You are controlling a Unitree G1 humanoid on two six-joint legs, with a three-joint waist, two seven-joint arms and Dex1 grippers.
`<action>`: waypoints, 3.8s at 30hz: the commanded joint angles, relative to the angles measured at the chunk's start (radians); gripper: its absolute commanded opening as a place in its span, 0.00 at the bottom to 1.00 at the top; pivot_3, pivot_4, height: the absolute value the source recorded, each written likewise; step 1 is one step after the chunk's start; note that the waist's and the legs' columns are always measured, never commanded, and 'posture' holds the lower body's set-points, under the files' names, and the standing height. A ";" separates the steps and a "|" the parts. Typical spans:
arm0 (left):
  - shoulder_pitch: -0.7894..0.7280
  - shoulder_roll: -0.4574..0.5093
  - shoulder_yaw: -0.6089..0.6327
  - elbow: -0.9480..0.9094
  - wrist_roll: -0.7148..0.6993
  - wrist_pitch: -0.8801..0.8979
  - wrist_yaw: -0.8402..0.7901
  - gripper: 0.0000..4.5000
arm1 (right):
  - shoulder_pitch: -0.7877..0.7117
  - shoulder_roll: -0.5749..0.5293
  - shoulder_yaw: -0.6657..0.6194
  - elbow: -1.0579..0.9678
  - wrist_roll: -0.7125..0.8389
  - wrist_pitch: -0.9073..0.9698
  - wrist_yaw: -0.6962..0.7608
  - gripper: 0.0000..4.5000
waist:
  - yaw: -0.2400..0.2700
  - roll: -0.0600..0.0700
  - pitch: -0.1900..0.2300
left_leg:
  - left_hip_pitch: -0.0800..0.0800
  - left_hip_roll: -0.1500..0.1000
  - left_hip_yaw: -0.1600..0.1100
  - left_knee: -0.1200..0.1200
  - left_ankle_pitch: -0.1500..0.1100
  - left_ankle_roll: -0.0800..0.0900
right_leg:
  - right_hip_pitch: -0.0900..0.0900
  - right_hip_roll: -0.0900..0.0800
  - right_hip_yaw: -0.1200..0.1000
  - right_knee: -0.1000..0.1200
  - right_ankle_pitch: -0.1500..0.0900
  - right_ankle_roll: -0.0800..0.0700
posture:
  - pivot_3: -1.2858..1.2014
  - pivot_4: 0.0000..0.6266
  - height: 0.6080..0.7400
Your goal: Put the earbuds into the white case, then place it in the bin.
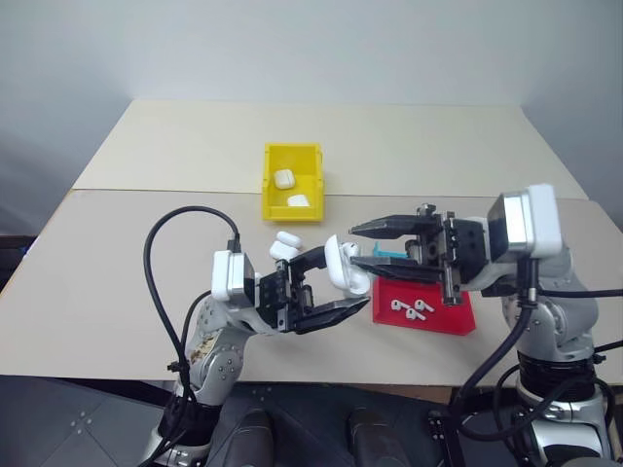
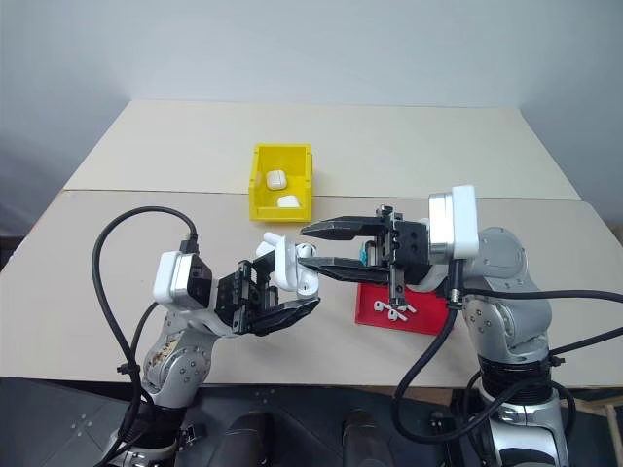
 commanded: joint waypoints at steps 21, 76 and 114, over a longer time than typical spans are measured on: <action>0.168 0.037 0.090 0.083 0.187 -0.239 -0.006 0.62 | -0.516 -0.432 0.469 0.944 -0.820 -0.471 0.333 0.40 | -0.003 0.004 0.003 | 0.000 0.000 0.002 -0.001 0.000 0.000 | -0.002 -0.001 0.001 -0.002 0.000 -0.001 | 0.52 0.24 1.00; 0.164 0.065 0.060 0.119 0.239 -0.310 0.024 0.62 | -0.684 -0.236 0.612 1.470 -1.184 -0.903 0.193 0.37 | -0.011 0.006 0.004 | 0.004 0.000 0.002 -0.002 0.000 0.000 | 0.001 -0.001 0.001 0.001 0.001 -0.003 | 0.52 0.24 1.00; -0.059 -0.029 0.007 0.098 0.114 -0.118 0.053 0.62 | -0.130 -0.311 -0.430 0.049 -0.143 0.649 -0.054 0.23 | 0.011 0.008 0.005 | -0.002 0.000 -0.004 -0.001 0.000 0.001 | 0.000 -0.001 -0.004 0.001 0.001 -0.002 | 0.52 0.24 1.00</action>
